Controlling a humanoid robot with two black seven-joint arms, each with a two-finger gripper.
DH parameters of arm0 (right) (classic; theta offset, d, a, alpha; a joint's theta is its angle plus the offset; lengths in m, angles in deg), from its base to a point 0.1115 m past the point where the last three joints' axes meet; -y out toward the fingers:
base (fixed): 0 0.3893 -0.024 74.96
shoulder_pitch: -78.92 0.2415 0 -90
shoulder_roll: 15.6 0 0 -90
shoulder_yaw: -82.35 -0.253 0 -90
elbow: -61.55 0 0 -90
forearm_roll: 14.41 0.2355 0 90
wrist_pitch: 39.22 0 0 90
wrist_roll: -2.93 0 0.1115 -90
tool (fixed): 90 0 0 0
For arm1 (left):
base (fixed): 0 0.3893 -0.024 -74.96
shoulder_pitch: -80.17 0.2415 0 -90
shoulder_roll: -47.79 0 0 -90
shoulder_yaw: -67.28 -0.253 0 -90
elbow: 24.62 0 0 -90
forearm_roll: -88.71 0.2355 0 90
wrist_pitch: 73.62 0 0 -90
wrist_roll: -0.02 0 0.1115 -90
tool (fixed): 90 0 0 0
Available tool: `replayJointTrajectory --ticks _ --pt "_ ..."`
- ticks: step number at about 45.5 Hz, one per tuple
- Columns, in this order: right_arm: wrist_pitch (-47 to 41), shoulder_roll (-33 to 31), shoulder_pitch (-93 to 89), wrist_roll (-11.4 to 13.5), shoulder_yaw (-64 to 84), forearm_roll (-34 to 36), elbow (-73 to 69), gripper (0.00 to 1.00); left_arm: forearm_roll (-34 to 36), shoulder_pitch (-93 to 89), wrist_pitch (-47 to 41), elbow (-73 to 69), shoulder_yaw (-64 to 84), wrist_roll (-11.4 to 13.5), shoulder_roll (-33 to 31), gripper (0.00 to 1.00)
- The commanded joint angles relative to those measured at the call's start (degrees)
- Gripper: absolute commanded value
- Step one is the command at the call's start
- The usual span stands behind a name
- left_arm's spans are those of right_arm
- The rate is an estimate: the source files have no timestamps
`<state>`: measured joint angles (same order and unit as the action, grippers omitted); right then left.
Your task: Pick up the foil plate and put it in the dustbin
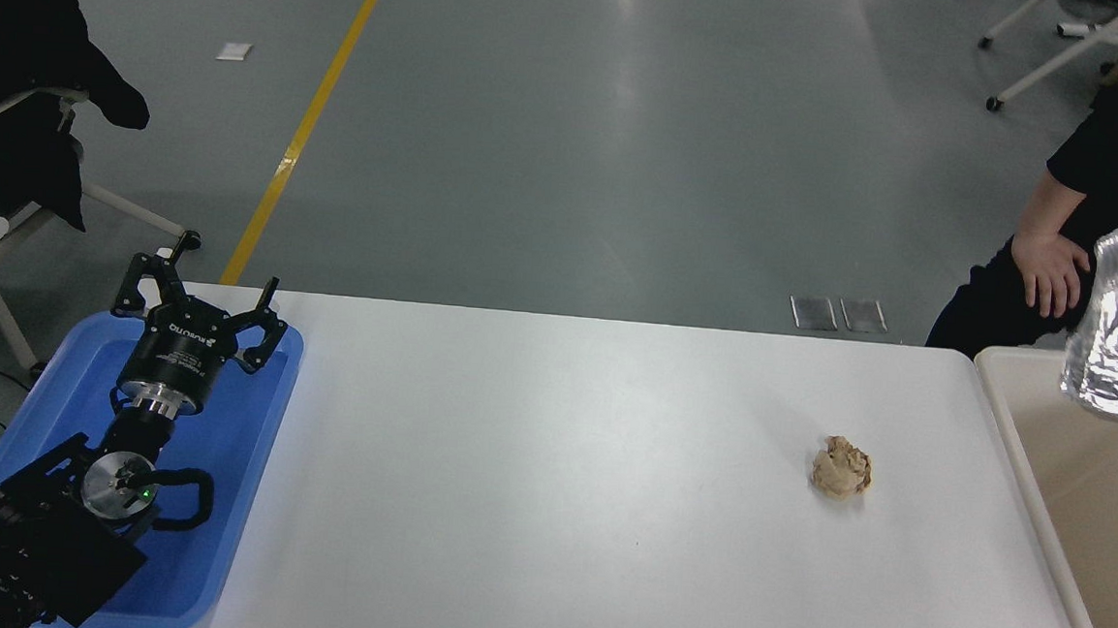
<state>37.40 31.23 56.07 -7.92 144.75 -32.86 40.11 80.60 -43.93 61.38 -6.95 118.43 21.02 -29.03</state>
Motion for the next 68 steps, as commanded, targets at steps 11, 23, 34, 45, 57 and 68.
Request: replayJointTrajectory --ticks 11,23,34,45,57,68 --pt "7.22 4.93 -26.63 1.53 -16.26 0.78 17.92 0.00 -0.07 -0.01 0.00 0.00 0.00 0.00 0.00 1.00" --pt "10.56 6.78 -32.43 2.49 -19.25 0.87 18.10 0.00 -0.07 -0.01 0.00 0.00 0.00 0.00 0.00 1.00" --pt "11.62 7.13 -33.31 2.67 -20.74 0.87 18.10 0.00 -0.07 -0.01 0.00 0.00 0.00 0.00 0.00 1.00" --pt "12.85 6.95 -33.49 2.58 -21.80 0.87 18.80 0.43 -0.07 -0.01 0.00 0.00 0.00 0.00 0.00 1.00" --pt "17.07 7.57 -33.66 2.49 -21.98 0.87 18.71 1.00 -0.07 -0.01 0.00 0.00 0.00 0.00 0.00 1.00" --pt "17.07 8.45 -29.02 2.41 -21.10 0.78 17.49 1.00 -0.07 -0.01 0.00 0.00 0.00 0.00 0.00 1.00"
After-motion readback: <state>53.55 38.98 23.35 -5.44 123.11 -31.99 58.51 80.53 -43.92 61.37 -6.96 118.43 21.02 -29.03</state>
